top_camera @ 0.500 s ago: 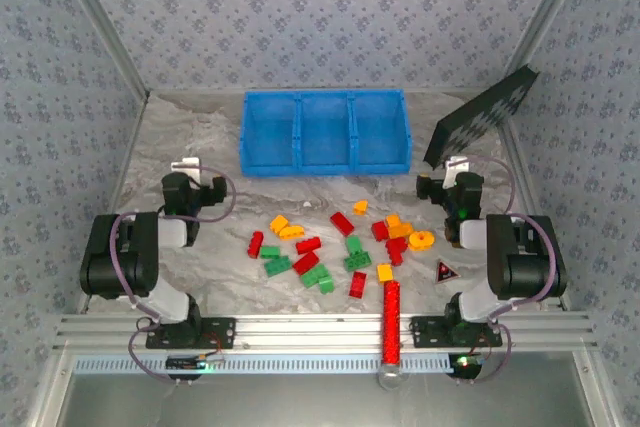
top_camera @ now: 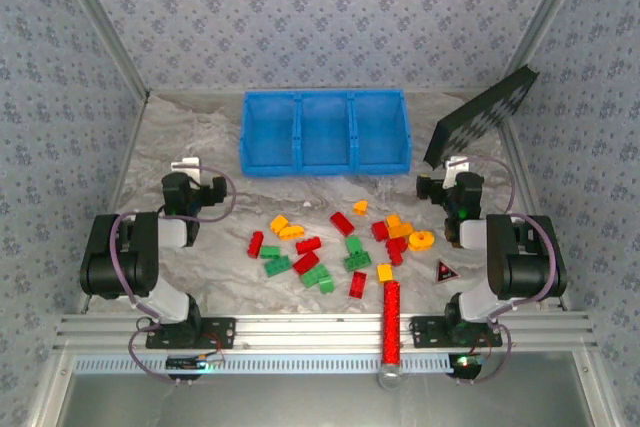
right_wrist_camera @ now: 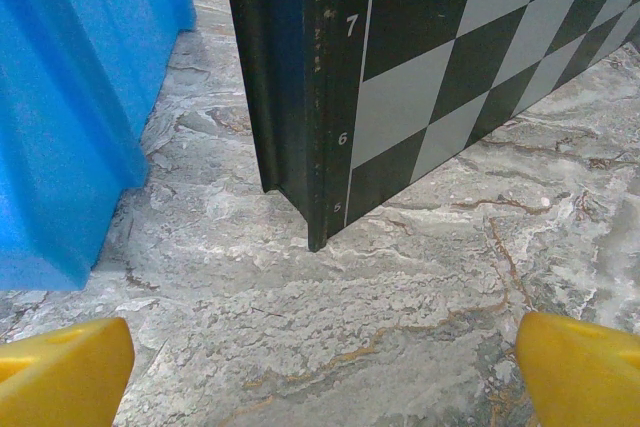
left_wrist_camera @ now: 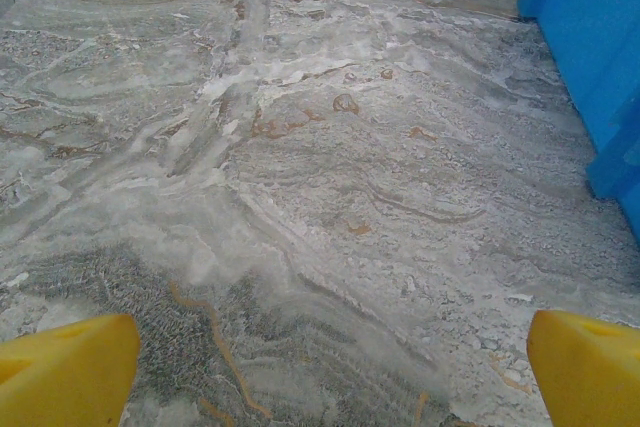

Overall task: Sort the legos into containers by color
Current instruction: Pick up the lego from the center of the table.

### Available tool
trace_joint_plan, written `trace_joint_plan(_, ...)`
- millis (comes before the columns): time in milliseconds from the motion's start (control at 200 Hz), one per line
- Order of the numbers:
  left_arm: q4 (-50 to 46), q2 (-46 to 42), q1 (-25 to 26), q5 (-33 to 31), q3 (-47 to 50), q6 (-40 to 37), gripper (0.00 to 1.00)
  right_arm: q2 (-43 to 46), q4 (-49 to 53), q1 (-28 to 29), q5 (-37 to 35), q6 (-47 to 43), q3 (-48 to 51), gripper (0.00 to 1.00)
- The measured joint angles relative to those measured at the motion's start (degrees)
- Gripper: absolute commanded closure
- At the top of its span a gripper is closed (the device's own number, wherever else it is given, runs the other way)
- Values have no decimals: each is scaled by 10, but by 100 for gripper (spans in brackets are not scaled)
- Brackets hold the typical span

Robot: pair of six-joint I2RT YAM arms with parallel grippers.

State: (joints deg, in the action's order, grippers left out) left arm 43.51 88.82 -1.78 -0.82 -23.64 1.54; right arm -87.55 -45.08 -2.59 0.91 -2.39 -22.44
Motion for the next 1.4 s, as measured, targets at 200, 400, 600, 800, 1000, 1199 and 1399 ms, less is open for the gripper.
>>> trace_joint_plan(200, 0, 0, 0, 0, 0, 0, 1, 0, 0, 0, 0, 0, 0, 0)
trace_joint_plan(400, 0, 0, 0, 0, 0, 0, 1, 0, 0, 0, 0, 0, 0, 0)
trace_joint_plan(600, 0, 0, 0, 0, 0, 0, 1, 0, 0, 0, 0, 0, 0, 0)
trace_joint_plan(800, 0, 0, 0, 0, 0, 0, 1, 0, 0, 0, 0, 0, 0, 0)
trace_joint_plan(1000, 0, 0, 0, 0, 0, 0, 1, 1, 8, 0, 0, 0, -2, 0)
trace_joint_plan(1199, 0, 0, 0, 2, 0, 0, 1, 56, 229, 12, 0, 3, -127, 0)
trace_joint_plan(1399, -139, -57, 18, -60, -55, 11, 1, 126, 389, 69, 13, 38, -229, 0)
